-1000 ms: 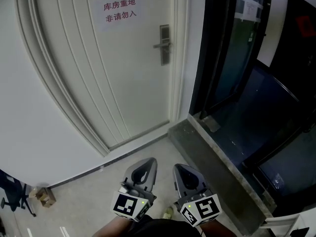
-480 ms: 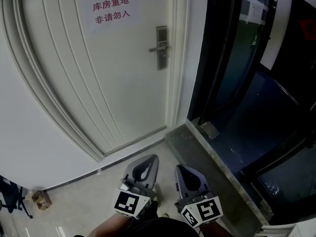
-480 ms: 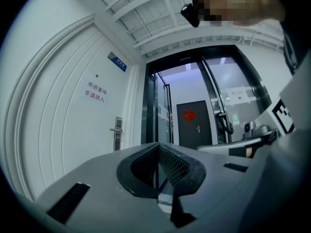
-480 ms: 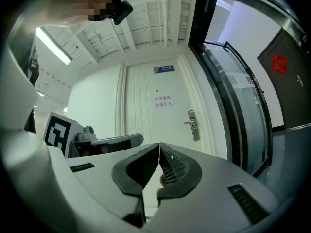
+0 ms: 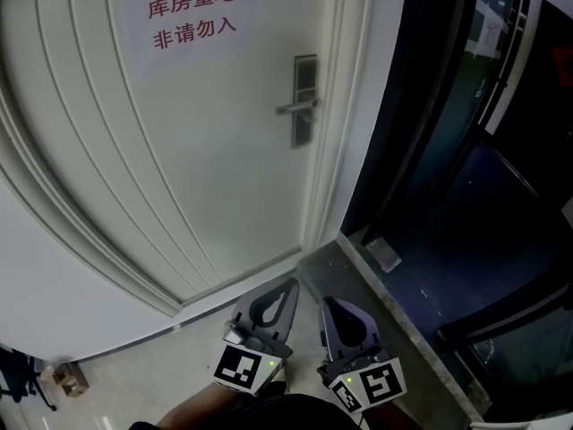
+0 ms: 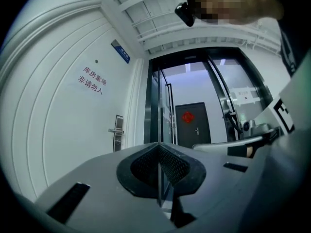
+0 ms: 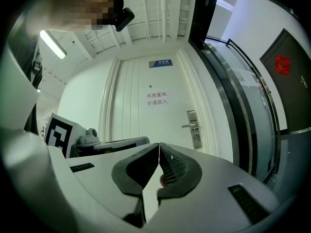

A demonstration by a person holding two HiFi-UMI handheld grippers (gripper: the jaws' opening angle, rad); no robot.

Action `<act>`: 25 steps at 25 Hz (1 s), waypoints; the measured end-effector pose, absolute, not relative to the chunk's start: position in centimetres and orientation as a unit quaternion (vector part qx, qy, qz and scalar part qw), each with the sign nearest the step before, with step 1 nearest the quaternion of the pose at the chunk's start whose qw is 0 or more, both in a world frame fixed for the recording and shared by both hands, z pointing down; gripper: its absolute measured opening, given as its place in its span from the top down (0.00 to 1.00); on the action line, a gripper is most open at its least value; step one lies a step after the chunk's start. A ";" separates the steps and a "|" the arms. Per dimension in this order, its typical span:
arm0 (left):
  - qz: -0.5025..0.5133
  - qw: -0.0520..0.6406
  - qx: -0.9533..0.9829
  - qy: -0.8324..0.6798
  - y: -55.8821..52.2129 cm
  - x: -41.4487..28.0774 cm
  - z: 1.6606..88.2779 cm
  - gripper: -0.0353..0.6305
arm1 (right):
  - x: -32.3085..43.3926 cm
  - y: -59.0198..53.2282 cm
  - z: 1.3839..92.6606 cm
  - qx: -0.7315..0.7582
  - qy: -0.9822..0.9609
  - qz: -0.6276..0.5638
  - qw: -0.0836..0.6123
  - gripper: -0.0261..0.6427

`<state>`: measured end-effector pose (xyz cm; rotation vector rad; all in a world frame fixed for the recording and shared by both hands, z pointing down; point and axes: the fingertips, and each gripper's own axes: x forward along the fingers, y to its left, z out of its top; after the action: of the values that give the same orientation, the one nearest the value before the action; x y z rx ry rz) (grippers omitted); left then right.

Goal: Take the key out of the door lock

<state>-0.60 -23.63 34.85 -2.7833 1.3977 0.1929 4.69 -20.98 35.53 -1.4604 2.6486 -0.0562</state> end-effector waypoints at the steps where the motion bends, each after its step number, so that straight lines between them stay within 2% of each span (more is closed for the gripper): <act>1: 0.062 0.011 -0.893 0.445 -25.1 -0.9 34.8 0.94 | 4.3 -22.5 35.4 -0.485 0.872 -0.018 0.057 0.94; 10: 0.068 0.003 -0.906 0.418 -34.5 -1.9 34.2 0.94 | 2.8 -32.0 34.9 -0.509 0.859 -0.014 0.053 0.94; 14: 0.075 -0.028 -0.912 0.402 -37.9 -1.3 34.3 0.94 | 2.9 -34.6 34.8 -0.513 0.856 -0.013 0.054 0.94; 17: 0.105 -0.092 -0.911 0.388 -42.0 -1.1 34.7 0.94 | 3.3 -36.4 34.7 -0.517 0.854 -0.013 0.055 0.94; 22: 0.204 -0.289 -0.866 0.354 -51.4 -0.6 35.8 0.94 | 4.5 -39.5 34.8 -0.515 0.855 -0.015 0.056 0.94; 25: 0.249 -0.348 -0.830 0.358 -55.9 0.1 36.4 0.94 | 5.6 -41.3 35.2 -0.513 0.857 -0.021 0.054 0.94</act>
<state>0.09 -55.87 36.43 -3.4102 1.4726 1.0214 5.59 -41.34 35.18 -1.5574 2.6016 -0.0628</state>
